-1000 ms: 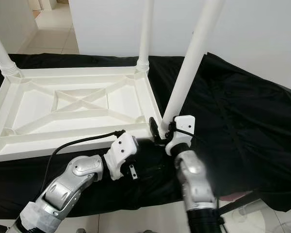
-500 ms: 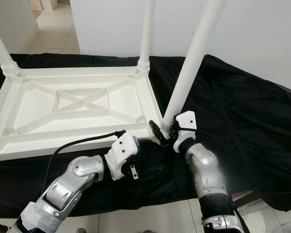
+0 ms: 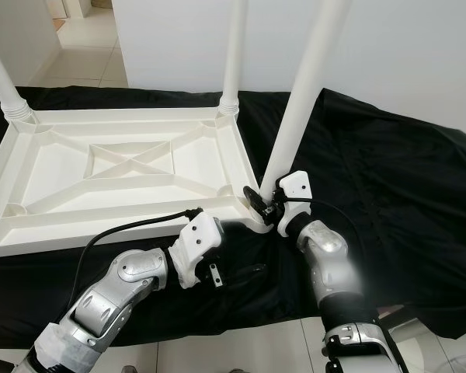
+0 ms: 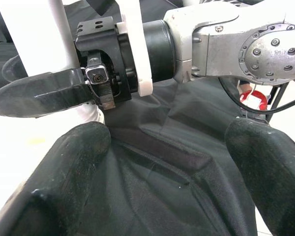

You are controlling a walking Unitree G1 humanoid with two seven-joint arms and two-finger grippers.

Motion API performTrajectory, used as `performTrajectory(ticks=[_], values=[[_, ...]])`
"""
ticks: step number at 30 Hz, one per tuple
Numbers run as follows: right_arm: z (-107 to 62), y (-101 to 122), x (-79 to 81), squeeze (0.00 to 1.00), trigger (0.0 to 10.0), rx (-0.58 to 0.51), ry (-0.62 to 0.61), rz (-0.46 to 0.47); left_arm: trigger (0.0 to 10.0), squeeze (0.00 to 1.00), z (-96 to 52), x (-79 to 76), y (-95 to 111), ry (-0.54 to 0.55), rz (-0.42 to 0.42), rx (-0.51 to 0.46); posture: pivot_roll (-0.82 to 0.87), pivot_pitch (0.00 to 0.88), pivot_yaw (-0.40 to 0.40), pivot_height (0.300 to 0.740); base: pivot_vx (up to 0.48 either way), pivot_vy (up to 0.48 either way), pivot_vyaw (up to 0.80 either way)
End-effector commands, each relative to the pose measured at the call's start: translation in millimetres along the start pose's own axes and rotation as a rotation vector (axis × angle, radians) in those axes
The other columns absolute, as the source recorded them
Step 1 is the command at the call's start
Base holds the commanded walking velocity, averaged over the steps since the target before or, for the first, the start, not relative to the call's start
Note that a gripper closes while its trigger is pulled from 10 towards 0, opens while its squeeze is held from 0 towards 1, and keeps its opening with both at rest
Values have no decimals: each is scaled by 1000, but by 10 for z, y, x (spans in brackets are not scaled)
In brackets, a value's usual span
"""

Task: Building children table

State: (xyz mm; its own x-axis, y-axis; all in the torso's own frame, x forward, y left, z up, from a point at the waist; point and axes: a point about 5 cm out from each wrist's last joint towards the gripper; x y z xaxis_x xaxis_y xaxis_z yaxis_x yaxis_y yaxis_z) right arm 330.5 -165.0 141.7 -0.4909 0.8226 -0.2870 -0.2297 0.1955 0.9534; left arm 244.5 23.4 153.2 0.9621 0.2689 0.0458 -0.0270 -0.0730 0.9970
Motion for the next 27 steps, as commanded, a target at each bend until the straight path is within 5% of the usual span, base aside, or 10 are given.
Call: performTrajectory(ticks=[1, 8, 17, 27], values=[[-40, -84, 44, 0, 10000, 36, -3, 21, 10000, 0, 19, -2, 1, 2, 12, 3, -36, 57, -84, 740, 0, 0, 0], [-30, -80, 50, 0, 10000, 39, -63, 46, 10000, 0, 12, 0, 3, 0, 11, 3, -43, 70, -79, 740, 0, 0, 0], [4, -60, 105, 0, 10000, 109, -387, 164, 10000, 0, 1, 18, -8, 11, 10, 8, -41, 81, -74, 740, 0, 0, 0], [1, -65, 362, 0, 10000, 177, -728, 212, 10000, 0, -38, 67, -22, 24, 10, 19, -36, 82, -64, 740, 0, 0, 0]])
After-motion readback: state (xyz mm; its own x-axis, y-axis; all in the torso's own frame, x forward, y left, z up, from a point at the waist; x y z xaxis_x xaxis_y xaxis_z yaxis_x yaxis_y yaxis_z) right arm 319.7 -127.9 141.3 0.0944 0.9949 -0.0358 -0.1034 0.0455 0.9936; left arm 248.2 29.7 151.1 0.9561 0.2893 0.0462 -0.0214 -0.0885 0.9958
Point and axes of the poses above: a point about 5 cm out from each wrist's last joint towards the gripper, its own z axis pointing out of the wrist towards the gripper, its own y axis along the axis of the wrist's last joint, x = y × z, and after that the axes turned 8 degrees about -z, right-handed
